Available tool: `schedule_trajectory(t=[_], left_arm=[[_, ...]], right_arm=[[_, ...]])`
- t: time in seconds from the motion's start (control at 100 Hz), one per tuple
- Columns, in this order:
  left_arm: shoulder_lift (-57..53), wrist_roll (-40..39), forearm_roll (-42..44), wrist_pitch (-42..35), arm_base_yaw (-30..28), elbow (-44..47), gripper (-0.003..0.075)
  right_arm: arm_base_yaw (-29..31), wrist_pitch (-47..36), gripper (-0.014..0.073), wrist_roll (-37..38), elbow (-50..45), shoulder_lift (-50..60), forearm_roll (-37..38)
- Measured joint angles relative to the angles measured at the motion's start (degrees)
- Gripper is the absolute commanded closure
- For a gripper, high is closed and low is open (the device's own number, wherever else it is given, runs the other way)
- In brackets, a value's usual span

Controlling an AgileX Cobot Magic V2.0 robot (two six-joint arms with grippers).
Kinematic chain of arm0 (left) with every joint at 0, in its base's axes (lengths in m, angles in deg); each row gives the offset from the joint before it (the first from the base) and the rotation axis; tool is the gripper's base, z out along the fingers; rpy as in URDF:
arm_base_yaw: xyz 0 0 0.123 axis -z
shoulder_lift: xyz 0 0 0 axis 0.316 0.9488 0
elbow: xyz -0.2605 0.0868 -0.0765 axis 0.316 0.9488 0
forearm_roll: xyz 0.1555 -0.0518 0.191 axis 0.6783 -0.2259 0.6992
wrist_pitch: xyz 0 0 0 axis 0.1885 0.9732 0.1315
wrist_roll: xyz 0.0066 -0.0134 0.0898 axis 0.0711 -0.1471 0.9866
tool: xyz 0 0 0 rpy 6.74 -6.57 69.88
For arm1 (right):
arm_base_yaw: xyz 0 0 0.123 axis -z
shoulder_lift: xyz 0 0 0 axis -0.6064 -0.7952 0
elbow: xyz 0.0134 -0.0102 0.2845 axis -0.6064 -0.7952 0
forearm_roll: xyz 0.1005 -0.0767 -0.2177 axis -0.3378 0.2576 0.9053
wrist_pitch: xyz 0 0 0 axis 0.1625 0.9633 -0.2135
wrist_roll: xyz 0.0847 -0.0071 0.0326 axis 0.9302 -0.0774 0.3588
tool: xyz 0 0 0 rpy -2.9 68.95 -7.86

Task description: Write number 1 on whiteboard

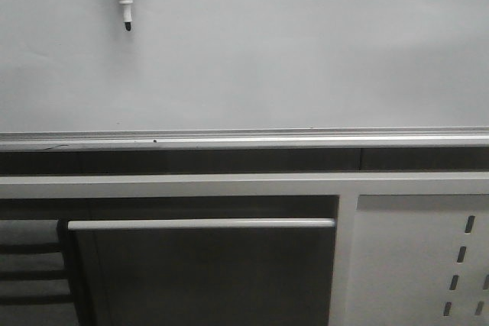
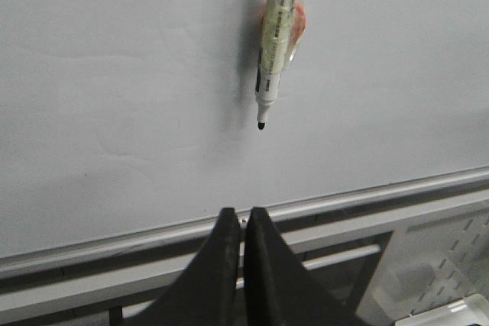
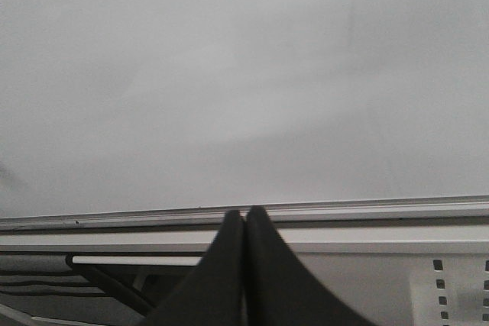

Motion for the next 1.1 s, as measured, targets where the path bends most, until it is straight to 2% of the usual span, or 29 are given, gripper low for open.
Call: schedule_trajectory(t=[0.1,0.19,0.28,0.42,0.49,0.58,0.66,0.86,1.1], left_arm=[[5.3,-0.9,2.6,-5.4,3.9,-2.0,0.0741],[9.5,-1.1,3.6,-9.8,4.0,-4.1,0.074],[12.1,-1.1,4.0,-11.1,2.2,-6.7,0.074],[13.0,-2.3,4.3,-4.4,-3.7,-10.5,0.0701],[13.1,-4.2,4.7,-0.1,-7.6,-11.5,0.0635],[13.1,-7.0,5.5,6.4,-12.6,-11.7,0.0511],[13.1,-9.1,6.4,11.6,-16.1,-11.7,0.0444],[14.1,-14.1,14.2,15.4,-18.1,-11.7,0.044],[21.1,-19.6,19.4,12.3,-18.1,-11.7,0.0439]], right_arm=[[0.0,-0.1,0.0657,0.0,0.0,-0.7,0.2],[0.0,-0.1,0.0657,0.0,0.0,-1.0,0.2],[0.0,0.4,0.0657,0.0,0.0,-1.0,0.2],[0.0,1.2,0.0657,0.0,0.0,-1.0,0.3],[0.0,1.6,0.0657,0.0,0.0,-1.0,0.4],[0.0,2.0,0.0657,0.0,0.0,-1.0,0.4],[0.0,2.2,0.0657,0.0,0.0,-1.0,0.4],[0.0,2.6,0.0657,0.0,0.0,-1.0,0.5],[0.0,2.7,0.0657,0.0,0.0,-1.0,0.5]])
